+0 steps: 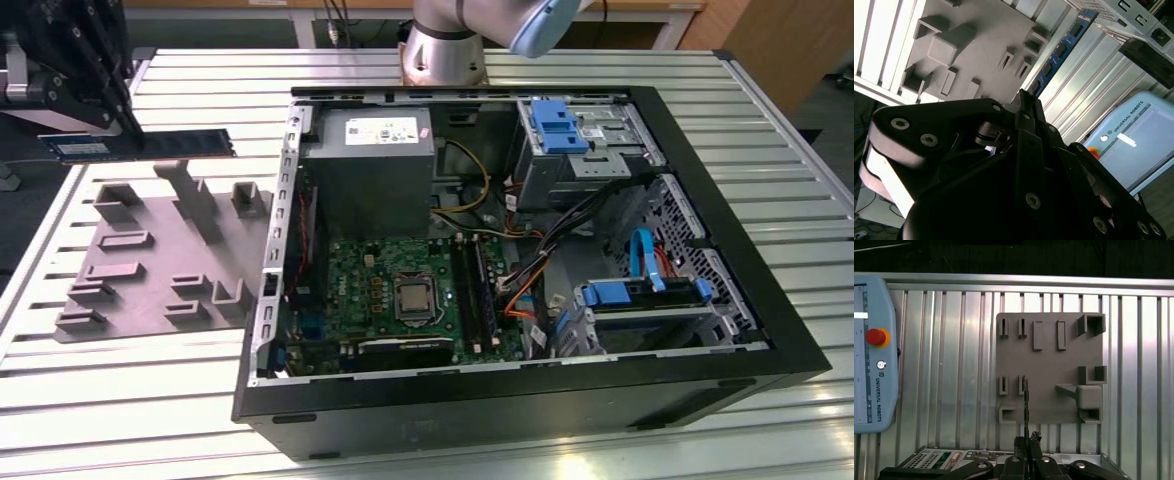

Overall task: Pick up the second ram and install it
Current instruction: 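Pick up the second ram and move it above second insertion slot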

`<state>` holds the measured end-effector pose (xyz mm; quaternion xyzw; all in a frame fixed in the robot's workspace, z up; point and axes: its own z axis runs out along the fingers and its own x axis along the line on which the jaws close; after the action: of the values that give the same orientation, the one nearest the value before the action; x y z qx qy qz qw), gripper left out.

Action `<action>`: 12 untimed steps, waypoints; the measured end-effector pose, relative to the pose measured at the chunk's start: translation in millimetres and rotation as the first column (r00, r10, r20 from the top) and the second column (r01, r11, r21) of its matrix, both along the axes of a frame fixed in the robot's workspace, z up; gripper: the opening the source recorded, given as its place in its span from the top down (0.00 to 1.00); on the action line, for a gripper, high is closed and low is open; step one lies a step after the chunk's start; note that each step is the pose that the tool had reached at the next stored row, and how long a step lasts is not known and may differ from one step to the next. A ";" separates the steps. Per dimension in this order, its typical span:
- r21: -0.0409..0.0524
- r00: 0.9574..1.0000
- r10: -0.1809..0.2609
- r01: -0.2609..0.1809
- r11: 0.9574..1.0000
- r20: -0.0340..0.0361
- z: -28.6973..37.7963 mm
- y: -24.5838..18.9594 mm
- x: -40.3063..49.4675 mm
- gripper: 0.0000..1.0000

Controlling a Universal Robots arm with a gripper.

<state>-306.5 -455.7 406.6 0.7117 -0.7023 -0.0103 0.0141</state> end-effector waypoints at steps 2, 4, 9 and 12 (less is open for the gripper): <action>0.000 1.000 0.000 0.000 1.000 0.000 0.0 0.0 0.9 0.86; 0.000 1.000 0.000 0.000 1.000 0.000 0.0 0.0 2.0 0.86; 0.000 1.000 0.000 0.000 1.000 0.000 0.0 0.0 3.5 0.86; 0.000 1.000 0.000 0.000 1.000 0.000 0.0 0.0 4.5 0.86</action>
<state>-302.0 -455.6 406.6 0.7116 -0.7023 -0.0104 0.0141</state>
